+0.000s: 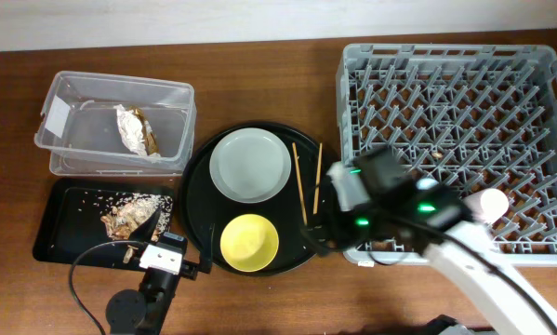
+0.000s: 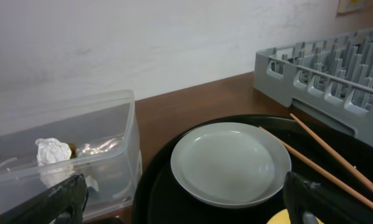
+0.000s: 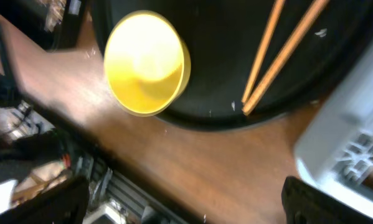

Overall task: Sort waste into correct bins and load items into the dishwasher rack
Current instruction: 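Grasp the yellow bowl with the right gripper and place it in the rack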

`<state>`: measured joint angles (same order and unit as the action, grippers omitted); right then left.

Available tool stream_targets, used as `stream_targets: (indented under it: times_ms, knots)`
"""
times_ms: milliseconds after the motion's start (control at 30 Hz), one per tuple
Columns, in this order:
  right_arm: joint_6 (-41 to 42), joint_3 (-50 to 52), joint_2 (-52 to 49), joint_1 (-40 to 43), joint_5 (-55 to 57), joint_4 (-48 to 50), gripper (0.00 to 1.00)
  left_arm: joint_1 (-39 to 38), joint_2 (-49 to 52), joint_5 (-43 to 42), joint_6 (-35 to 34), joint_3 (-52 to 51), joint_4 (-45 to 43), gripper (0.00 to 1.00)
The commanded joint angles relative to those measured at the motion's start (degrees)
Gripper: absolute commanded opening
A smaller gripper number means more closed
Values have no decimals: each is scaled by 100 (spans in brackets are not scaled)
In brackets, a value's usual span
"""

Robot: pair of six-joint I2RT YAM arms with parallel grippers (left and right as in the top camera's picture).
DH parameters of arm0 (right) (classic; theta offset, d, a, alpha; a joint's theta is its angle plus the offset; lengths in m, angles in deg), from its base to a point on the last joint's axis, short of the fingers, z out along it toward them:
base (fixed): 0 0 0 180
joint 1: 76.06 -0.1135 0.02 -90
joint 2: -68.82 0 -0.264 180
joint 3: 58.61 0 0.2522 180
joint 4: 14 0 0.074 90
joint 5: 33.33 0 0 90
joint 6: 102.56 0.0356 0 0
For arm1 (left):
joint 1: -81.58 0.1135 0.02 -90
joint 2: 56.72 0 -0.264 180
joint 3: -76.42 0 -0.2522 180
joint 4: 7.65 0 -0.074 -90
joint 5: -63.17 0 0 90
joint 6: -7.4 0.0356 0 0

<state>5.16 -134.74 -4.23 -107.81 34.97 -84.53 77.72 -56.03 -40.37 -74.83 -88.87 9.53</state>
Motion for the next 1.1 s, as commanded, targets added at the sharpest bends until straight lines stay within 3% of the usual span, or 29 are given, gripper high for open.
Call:
stream_targets:
  times_ms: [0, 67, 200, 300, 333, 367, 467, 533, 600, 700, 733, 800, 900, 1067]
  knots:
    - [990, 17, -708, -892, 754, 772, 99, 33, -33, -66, 70, -44, -13, 99]
    - [1469, 17, -1574, -1121, 769, 1644, 96, 33, -33, -66, 70, -44, -11, 99]
    - [2070, 17, -2721, -1211, 833, 2063, 49, 33, -33, -66, 70, -44, -11, 99]
    - [2179, 17, -3036, -1213, 1080, 2085, 25, 33, -33, -66, 72, -44, -11, 100]
    - [2179, 17, -3034, -1213, 1093, 2103, 9, 33, -33, -66, 70, -44, -11, 99]
    - [2179, 20, -3034, -1213, 1110, 2103, 4, 33, -33, -66, 70, -44, -13, 99]
    - [2173, 0, -2734, -1200, 1196, 2031, 4, 33, -33, -66, 70, -44, -11, 99]
    - [2127, -164, -2081, -1200, 1864, 1775, 4, 33, -33, -66, 70, -44, -11, 99]
    - [1829, -483, -1078, -1202, 3536, 1207, 4, 33, -33, -66, 70, -44, -11, 99]
    - [1528, -619, 398, -973, 7659, 614, 4, 33, -33, -66, 70, -44, -11, 100]
    - [1375, -619, 494, -767, 8205, 608, 4, 33, -33, -66, 70, -44, -11, 99]
    - [1250, -616, 439, 50, 9221, 710, 4, 33, -33, -66, 70, -44, -11, 99]
    - [1097, -616, -166, 1740, 9307, 1309, 4, 33, -33, -66, 70, -44, -11, 99]
    - [-1692, -616, -1888, 3112, 9248, 3620, 4, 33, -33, -66, 70, -44, -13, 99]
